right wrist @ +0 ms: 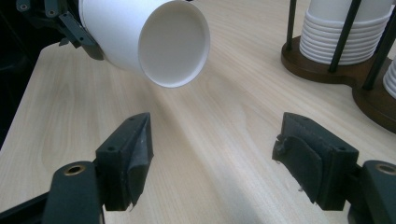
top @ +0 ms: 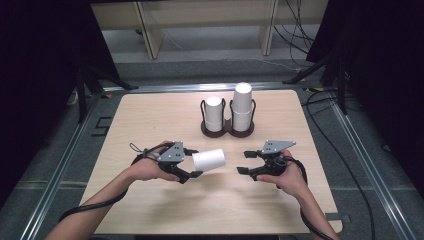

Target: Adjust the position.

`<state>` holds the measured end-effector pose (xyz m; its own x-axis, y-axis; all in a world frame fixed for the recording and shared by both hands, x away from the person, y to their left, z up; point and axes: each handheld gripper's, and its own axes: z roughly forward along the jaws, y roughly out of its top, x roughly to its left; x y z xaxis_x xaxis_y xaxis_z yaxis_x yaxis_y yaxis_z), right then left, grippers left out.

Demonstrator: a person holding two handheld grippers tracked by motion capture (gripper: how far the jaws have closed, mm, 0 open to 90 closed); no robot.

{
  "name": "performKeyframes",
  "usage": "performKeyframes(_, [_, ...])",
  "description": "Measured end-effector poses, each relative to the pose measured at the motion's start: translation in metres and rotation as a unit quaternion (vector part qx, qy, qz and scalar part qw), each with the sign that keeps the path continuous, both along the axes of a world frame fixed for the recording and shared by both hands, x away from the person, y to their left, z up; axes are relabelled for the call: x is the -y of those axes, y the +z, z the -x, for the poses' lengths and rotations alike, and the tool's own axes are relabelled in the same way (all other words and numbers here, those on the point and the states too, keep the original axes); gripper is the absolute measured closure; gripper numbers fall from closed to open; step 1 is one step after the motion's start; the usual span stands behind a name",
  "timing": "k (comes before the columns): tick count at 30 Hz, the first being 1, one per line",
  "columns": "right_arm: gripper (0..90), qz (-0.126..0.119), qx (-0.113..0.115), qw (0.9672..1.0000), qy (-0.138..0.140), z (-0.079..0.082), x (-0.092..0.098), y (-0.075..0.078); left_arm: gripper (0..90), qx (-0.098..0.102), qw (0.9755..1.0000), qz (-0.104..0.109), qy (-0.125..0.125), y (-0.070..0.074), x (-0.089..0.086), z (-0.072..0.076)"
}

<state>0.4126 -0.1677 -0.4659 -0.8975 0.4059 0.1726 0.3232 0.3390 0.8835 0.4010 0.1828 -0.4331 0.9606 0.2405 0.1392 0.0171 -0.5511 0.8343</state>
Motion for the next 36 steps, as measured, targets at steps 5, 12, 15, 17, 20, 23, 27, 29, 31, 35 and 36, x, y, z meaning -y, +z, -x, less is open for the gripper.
performKeyframes(5, [26.7,0.002,0.01,0.9999,0.003,-0.001,0.001,-0.001,28.5,-0.004,0.9999,-0.007,-0.008,0.001,0.001,0.0])
performKeyframes(12, [27.2,0.008,0.003,0.9999,0.008,-0.001,0.003,-0.002,28.5,-0.002,0.9997,-0.018,-0.015,0.001,0.002,0.0])
performKeyframes(15, [27.2,0.009,0.002,0.9999,0.008,0.0,0.003,-0.001,28.6,-0.001,0.9994,-0.026,-0.023,0.002,0.002,-0.002])
performKeyframes(17, [27.4,0.011,0.004,0.9999,0.01,-0.001,0.002,-0.001,28.6,0.003,0.9992,-0.034,-0.022,0.003,0.002,-0.001])
performKeyframes(20, [27.4,0.015,0.004,0.9998,0.012,0.0,0.001,-0.001,28.7,0.005,0.9988,-0.042,-0.027,0.004,0.002,-0.002])
performKeyframes(23, [27.4,0.017,0.004,0.9998,0.014,0.0,0.001,-0.001,28.7,0.001,0.9986,-0.043,-0.032,0.005,0.002,-0.002])
performKeyframes(27, [27.2,0.02,0.003,0.9996,0.018,0.0,0.0,0.0,28.9,-0.004,0.998,-0.051,-0.036,0.007,0.003,-0.001])
performKeyframes(29, [27.1,0.021,0.002,0.9996,0.019,-0.001,0.0,0.001,29.0,-0.001,0.9975,-0.059,-0.039,0.008,0.003,-0.002])
performKeyframes(31, [27.0,0.022,0.004,0.9995,0.021,-0.001,0.0,0.002,29.1,-0.003,0.9974,-0.062,-0.037,0.009,0.004,-0.001])
performKeyframes(35, [26.8,0.025,0.001,0.9994,0.024,-0.001,-0.002,0.003,29.2,-0.001,0.9964,-0.073,-0.042,0.011,0.005,-0.001])
performKeyframes(36, [26.8,0.028,0.002,0.9993,0.024,-0.001,-0.002,0.003,29.2,-0.005,0.9964,-0.073,-0.042,0.011,0.006,-0.001])
